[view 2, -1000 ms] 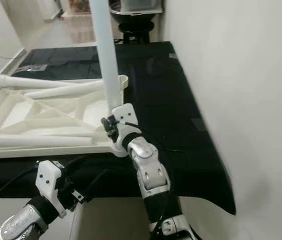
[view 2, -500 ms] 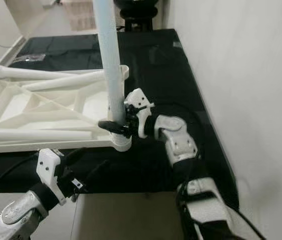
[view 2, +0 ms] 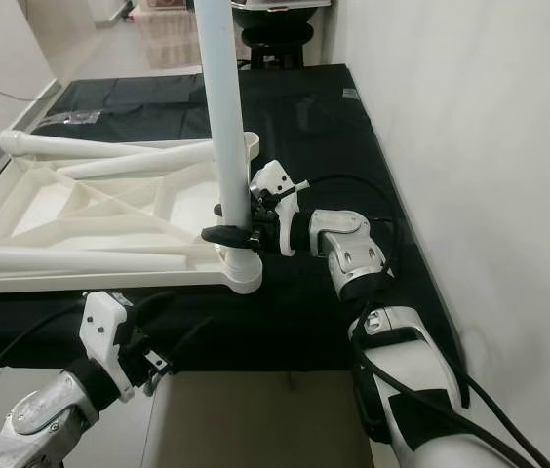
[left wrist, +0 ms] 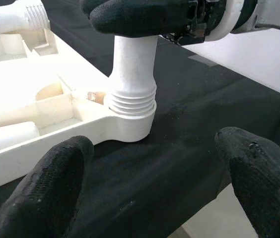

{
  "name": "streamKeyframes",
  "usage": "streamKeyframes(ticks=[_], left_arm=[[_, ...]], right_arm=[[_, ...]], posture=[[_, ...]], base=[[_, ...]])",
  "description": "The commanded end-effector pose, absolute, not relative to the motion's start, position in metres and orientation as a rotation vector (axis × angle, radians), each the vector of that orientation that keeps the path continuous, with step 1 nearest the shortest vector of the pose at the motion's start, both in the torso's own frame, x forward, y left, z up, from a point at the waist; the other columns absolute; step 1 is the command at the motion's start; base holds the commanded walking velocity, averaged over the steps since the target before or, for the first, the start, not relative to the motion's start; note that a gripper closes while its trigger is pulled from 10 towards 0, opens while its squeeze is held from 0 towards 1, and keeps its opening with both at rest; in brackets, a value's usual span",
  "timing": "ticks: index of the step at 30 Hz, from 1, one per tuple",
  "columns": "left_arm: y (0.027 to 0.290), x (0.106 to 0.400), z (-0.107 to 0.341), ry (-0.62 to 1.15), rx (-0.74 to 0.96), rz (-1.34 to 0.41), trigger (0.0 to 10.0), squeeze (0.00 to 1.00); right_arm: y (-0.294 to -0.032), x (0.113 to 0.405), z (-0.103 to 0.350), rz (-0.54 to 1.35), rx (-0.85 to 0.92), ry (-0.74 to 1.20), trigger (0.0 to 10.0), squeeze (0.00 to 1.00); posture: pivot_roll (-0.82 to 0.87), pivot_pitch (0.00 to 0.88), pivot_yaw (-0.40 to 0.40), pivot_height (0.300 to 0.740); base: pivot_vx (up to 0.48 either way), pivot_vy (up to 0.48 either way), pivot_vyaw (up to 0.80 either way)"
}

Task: Building children table

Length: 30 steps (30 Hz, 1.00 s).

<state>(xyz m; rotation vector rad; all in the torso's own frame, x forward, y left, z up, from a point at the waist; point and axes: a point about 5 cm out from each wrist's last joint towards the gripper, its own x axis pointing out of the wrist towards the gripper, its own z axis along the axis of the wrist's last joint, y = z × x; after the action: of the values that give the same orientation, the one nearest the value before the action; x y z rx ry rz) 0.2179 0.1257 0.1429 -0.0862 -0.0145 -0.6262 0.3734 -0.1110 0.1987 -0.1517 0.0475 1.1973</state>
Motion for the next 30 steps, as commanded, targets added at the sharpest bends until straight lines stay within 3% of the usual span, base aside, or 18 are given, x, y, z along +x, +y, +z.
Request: streamKeyframes(ticks=[1, 4, 5, 6, 7, 8, 12, 19, 20, 21, 30], left_arm=[[0.127, 0.218, 0.138, 0.003, -0.082, -0.615, 10.0, 0.00], [0.127, 0.219, 0.139, 0.001, -0.081, -0.609, 10.0, 0.00], [0.128, 0.219, 0.139, 0.001, -0.081, -0.608, 10.0, 0.00], [0.128, 0.219, 0.139, 0.001, -0.081, -0.608, 10.0, 0.00], [0.129, 0.219, 0.139, 0.002, -0.079, -0.608, 10.0, 0.00], [0.129, 0.220, 0.139, 0.004, -0.080, -0.612, 10.0, 0.00], [0.129, 0.222, 0.139, 0.008, -0.078, -0.623, 10.0, 0.00], [0.131, 0.224, 0.140, 0.006, -0.076, -0.613, 10.0, 0.00], [0.132, 0.224, 0.140, 0.005, -0.076, -0.610, 10.0, 0.00], [0.132, 0.224, 0.141, 0.005, -0.075, -0.610, 10.0, 0.00], [0.134, 0.227, 0.141, -0.006, -0.060, -0.589, 10.0, 0.00]], right_arm=[[-0.110, 0.371, 0.190, 1.202, -0.127, 0.051, 0.0, 0.00], [-0.112, 0.364, 0.176, 1.096, -0.149, 0.070, 0.0, 0.00], [-0.109, 0.362, 0.167, 0.924, -0.158, 0.088, 0.0, 0.00], [-0.109, 0.362, 0.167, 0.924, -0.158, 0.088, 0.0, 0.00], [-0.112, 0.364, 0.160, 0.577, -0.136, 0.089, 0.0, 0.00], [-0.101, 0.346, 0.144, 0.452, -0.086, 0.138, 0.0, 0.00], [-0.085, 0.327, 0.133, 0.404, -0.047, 0.169, 0.0, 0.00], [-0.078, 0.334, 0.136, 0.434, -0.088, 0.132, 0.0, 0.00], [-0.077, 0.334, 0.138, 0.448, -0.084, 0.121, 10.0, 0.48], [-0.076, 0.334, 0.139, 0.457, -0.078, 0.113, 10.0, 1.00], [-0.084, 0.329, 0.159, 0.431, -0.083, 0.041, 10.0, 1.00]], posture=[[-0.03, 0.063, 0.039, 0.740], [-0.05, 0.080, 0.047, 0.740], [-0.07, 0.085, 0.051, 0.740], [-0.07, 0.085, 0.051, 0.740], [-0.07, 0.086, 0.051, 0.740], [-0.07, 0.097, 0.054, 0.740], [-0.07, 0.097, 0.063, 0.740], [-0.06, 0.102, 0.068, 0.740], [-0.06, 0.100, 0.071, 0.740], [-0.06, 0.100, 0.071, 0.740], [-0.07, 0.096, 0.078, 0.740]], base=[[0.000, 0.000, 0.00], [0.000, 0.000, 0.00], [0.000, 0.000, 0.00], [0.000, 0.000, 0.00], [0.000, 0.000, 0.00], [0.000, 0.000, 0.00], [0.000, 0.000, 0.00], [0.000, 0.000, 0.00], [0.000, 0.000, 0.00], [0.000, 0.000, 0.00], [0.000, 0.000, 0.00]])
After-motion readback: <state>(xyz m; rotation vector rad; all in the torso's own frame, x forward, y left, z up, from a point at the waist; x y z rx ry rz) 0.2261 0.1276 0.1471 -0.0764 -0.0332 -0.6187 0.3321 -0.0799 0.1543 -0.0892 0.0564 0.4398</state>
